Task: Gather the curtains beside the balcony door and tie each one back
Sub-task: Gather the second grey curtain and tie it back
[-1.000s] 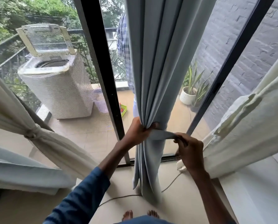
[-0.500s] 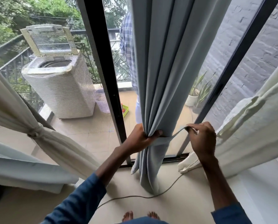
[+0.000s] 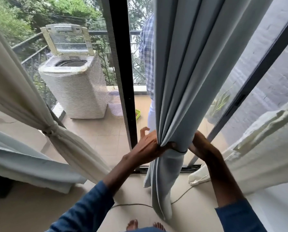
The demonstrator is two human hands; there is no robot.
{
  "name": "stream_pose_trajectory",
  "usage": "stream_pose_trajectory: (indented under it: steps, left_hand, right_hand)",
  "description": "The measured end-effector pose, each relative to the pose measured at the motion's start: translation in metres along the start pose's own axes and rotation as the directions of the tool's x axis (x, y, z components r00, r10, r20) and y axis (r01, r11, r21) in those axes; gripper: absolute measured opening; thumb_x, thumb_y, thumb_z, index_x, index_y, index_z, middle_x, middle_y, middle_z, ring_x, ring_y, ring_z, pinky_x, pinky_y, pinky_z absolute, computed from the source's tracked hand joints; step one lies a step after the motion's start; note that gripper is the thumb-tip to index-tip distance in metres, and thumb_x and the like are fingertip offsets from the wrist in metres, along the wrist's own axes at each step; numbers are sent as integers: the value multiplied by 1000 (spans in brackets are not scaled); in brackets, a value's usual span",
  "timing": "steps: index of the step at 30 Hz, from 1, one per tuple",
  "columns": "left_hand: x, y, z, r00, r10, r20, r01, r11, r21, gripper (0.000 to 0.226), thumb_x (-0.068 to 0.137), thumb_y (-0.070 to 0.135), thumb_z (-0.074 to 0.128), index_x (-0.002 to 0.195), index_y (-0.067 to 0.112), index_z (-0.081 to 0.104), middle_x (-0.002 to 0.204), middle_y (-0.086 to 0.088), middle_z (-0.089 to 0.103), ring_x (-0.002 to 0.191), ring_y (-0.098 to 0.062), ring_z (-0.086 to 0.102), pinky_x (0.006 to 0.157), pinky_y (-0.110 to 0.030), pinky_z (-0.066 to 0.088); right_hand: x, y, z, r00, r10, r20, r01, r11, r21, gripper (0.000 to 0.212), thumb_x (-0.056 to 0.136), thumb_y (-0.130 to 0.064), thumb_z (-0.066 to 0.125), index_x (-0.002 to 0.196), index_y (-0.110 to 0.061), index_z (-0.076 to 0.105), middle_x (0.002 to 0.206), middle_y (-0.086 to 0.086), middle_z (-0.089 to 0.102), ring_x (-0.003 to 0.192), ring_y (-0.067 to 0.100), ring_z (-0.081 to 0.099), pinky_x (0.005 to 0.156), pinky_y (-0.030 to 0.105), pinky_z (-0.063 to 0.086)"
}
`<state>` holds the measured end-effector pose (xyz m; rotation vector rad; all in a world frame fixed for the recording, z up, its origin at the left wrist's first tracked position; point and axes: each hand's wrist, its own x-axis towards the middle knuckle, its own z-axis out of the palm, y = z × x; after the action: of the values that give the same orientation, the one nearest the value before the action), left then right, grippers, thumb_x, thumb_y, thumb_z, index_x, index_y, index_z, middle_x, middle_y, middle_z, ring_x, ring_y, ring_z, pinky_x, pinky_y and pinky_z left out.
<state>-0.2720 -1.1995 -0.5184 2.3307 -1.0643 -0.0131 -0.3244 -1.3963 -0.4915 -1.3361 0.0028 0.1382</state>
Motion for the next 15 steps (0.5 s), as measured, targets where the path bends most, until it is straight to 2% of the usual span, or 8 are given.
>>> stream_pose_trajectory:
  steps: [2, 5, 6, 8, 9, 11, 13, 15]
  left_hand:
    - [-3, 2, -4, 1000, 1, -7, -1, 999, 40, 47, 92, 70, 43, 108, 33, 66, 91, 7, 53, 90, -20, 56, 82, -42, 45]
    - [-1, -3, -9, 991, -126, 38, 126, 992, 3, 70, 81, 81, 45, 125, 27, 58, 99, 11, 49, 97, -25, 60, 69, -34, 42]
    - [0, -6, -11, 989, -143, 37, 143, 990, 2, 75, 80, 82, 47, 129, 25, 53, 99, 12, 49, 98, -25, 60, 68, -35, 44]
    - [2, -8, -14, 989, -146, 31, 145, 989, 36, 81, 78, 87, 41, 127, 23, 50, 97, 10, 52, 95, -25, 62, 66, -37, 45]
    - [3, -8, -15, 990, -138, 33, 136, 988, 76, 83, 77, 90, 35, 122, 22, 52, 93, 10, 50, 90, -25, 62, 64, -36, 41]
    - [7, -4, -17, 992, -112, 58, 100, 977, 187, 84, 77, 92, 25, 106, 18, 54, 84, 7, 49, 79, -27, 59, 60, -34, 35]
    - [11, -3, -15, 993, -73, 94, 44, 960, 276, 77, 79, 90, 33, 102, 21, 59, 80, 3, 59, 75, -26, 63, 58, -34, 37]
    - [13, 0, -17, 991, -45, 125, 9, 961, 276, 68, 74, 90, 46, 109, 34, 63, 86, 8, 67, 78, -18, 66, 60, -33, 44]
  right_hand:
    - [1, 0, 4, 998, 41, -54, -37, 997, 72, 30, 98, -17, 51, 108, -21, 79, 109, -1, 78, 104, 12, 72, 88, 33, 54]
    - [-1, -3, 1, 993, 102, -66, -83, 966, 246, 58, 101, -55, 31, 130, -15, 63, 119, 3, 75, 111, 15, 71, 87, 29, 58]
    - [-4, -2, -3, 992, 122, -29, -110, 957, 267, 75, 93, -70, 34, 128, -11, 65, 117, 6, 75, 110, 16, 71, 86, 27, 58]
    - [-8, -1, -7, 995, 78, 57, -87, 983, 162, 90, 71, -82, 65, 123, -8, 67, 116, 7, 76, 111, 17, 70, 94, 32, 57]
    - [-8, 1, -8, 998, 28, 60, -30, 999, 26, 83, 66, -70, 81, 122, -10, 67, 116, 5, 76, 112, 16, 70, 99, 39, 56]
    - [-7, 5, 3, 993, -113, 31, 117, 959, -257, 52, 71, -29, 90, 118, -15, 72, 116, 6, 76, 112, 20, 70, 102, 50, 54]
    - [-1, 12, 21, 964, -239, -116, 199, 939, -282, 44, 70, -6, 92, 111, -10, 76, 109, 13, 77, 104, 30, 74, 91, 53, 60]
    - [6, 16, 35, 885, -314, -345, 220, 933, -285, 37, 66, -8, 95, 99, -5, 78, 97, 11, 79, 92, 28, 77, 79, 46, 64]
